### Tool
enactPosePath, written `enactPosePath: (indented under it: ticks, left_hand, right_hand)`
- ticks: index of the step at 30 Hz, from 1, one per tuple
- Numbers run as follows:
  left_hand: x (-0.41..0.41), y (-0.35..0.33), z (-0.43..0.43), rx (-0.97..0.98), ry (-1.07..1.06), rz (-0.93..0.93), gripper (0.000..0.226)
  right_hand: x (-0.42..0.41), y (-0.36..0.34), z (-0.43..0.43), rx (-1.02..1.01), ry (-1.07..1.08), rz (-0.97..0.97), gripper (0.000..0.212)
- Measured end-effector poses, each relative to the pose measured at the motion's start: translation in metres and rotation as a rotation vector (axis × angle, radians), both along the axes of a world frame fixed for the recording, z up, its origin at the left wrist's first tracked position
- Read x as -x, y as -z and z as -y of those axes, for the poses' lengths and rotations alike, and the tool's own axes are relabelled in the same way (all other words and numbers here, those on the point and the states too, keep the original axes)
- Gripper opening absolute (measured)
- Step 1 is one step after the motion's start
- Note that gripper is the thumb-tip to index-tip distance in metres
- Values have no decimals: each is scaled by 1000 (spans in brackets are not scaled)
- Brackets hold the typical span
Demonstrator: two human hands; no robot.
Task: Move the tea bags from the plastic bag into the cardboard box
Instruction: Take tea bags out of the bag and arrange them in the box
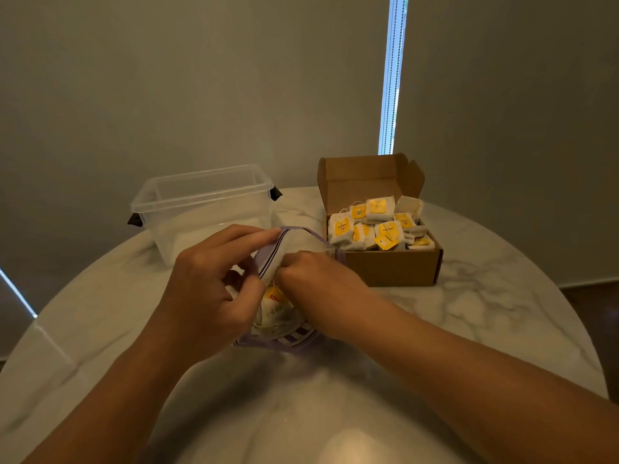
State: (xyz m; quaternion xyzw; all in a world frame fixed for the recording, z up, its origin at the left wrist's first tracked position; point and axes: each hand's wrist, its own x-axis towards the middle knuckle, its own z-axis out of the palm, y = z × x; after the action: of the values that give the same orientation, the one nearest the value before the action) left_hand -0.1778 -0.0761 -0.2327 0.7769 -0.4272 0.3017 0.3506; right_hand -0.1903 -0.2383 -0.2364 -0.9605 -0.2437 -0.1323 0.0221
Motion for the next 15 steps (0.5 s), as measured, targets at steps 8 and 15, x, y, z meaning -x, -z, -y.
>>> enactPosePath:
  ticks: [8, 15]
  left_hand:
    - [-2, 3, 1, -9, -35, 3, 45]
    - [-2, 2, 0, 6, -17, -5, 43]
  right_hand:
    - [-23, -3, -4, 131, 97, -202, 37]
    - [-10, 4, -8, -89, 129, -28, 15]
